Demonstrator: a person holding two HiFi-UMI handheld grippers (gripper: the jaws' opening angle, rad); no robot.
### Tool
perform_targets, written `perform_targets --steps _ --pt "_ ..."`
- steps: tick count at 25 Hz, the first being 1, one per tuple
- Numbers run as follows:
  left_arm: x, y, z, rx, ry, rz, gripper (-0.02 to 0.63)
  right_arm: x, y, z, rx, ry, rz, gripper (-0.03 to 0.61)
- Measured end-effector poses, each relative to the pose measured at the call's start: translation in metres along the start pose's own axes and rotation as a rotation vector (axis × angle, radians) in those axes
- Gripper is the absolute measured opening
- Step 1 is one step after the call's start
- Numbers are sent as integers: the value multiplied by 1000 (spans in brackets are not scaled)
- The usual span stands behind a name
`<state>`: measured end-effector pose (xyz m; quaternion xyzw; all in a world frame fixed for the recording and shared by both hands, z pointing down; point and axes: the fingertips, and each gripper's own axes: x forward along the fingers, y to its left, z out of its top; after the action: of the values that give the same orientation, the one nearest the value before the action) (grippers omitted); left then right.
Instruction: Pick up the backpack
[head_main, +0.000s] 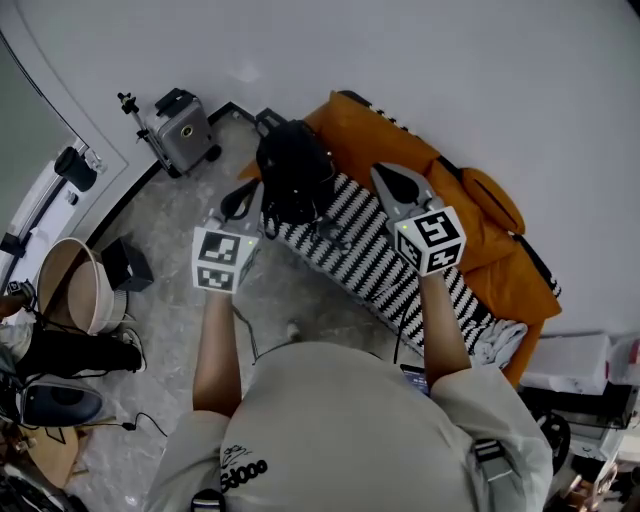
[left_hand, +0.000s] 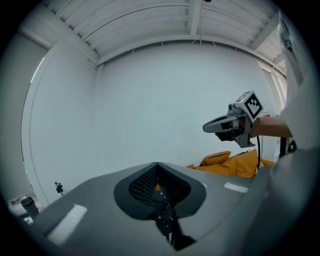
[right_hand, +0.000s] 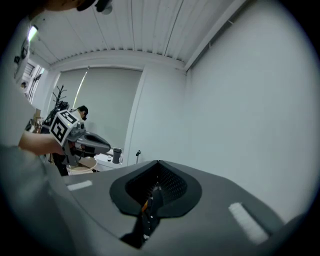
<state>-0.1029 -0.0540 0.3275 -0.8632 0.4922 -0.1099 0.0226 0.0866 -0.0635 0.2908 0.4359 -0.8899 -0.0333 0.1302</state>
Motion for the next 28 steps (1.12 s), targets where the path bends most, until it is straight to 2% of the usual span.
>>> perform_targets --steps 11,15,18,24,28 --pt "43 31 -39 -61 69 -51 12 64 -6 -6 149 -22 94 3" --pt "77 47 -46 -73 74 -20 12 97 -33 -11 135 -13 79 3" --pt "104 64 -58 -109 113 5 15 132 -57 -20 150 3 85 8" --pt "167 101 -82 -180 179 16 43 210 -104 -44 204 40 134 68" --pt "212 130 -92 -216 230 54 114 271 -138 -57 200 94 163 132"
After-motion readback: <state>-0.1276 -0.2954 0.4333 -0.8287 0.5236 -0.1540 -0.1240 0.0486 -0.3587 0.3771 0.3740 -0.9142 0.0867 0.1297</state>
